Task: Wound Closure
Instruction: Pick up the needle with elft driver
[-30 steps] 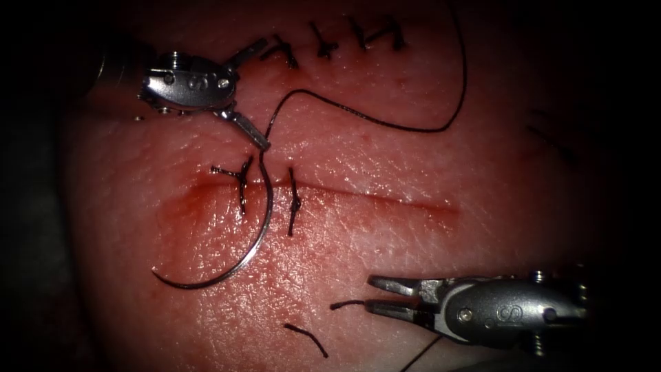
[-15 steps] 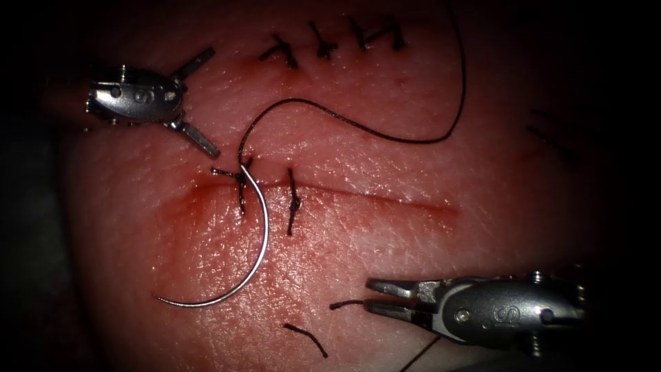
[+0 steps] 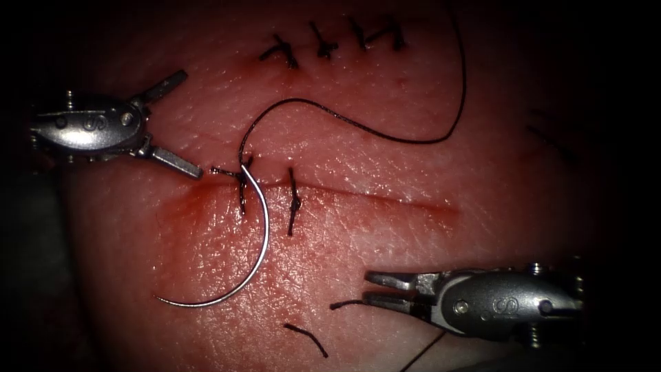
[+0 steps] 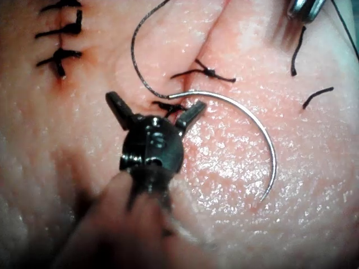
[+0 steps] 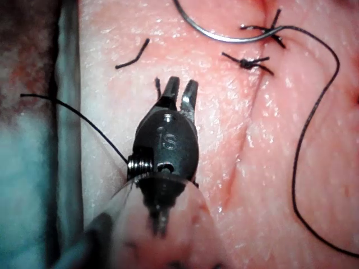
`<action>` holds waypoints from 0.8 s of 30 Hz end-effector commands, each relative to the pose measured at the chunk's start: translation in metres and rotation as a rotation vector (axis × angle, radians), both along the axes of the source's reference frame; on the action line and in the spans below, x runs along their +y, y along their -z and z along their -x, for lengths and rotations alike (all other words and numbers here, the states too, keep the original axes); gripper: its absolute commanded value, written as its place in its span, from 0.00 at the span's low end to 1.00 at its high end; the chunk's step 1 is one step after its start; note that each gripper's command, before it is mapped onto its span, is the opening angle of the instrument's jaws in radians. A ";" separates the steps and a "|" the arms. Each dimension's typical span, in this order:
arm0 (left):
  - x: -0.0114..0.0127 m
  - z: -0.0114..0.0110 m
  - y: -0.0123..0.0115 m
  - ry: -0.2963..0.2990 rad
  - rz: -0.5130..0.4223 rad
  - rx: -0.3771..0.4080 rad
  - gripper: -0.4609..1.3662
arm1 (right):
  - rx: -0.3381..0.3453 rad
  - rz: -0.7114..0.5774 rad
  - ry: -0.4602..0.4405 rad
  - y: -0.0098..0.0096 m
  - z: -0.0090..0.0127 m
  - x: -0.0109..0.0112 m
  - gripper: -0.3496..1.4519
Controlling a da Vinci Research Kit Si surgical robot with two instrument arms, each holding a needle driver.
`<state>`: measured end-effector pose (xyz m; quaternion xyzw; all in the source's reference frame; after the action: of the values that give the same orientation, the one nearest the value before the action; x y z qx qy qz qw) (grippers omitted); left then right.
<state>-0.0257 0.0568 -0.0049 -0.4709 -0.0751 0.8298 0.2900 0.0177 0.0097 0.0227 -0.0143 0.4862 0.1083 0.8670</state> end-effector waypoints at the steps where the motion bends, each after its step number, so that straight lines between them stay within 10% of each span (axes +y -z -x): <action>1: -0.0005 0.0001 0.0005 -0.015 -0.029 0.028 0.73 | -0.001 0.003 -0.013 0.0001 0.0001 0.0002 0.12; 24: -0.0103 0.0045 0.0054 -0.066 -0.204 0.401 0.70 | 0.013 0.019 -0.088 -0.0001 0.0010 0.0024 0.11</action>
<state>-0.0303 0.0462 -0.0101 -0.2608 -0.1139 0.9045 0.3176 0.0167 0.0122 0.0229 -0.0414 0.4920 0.1409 0.8581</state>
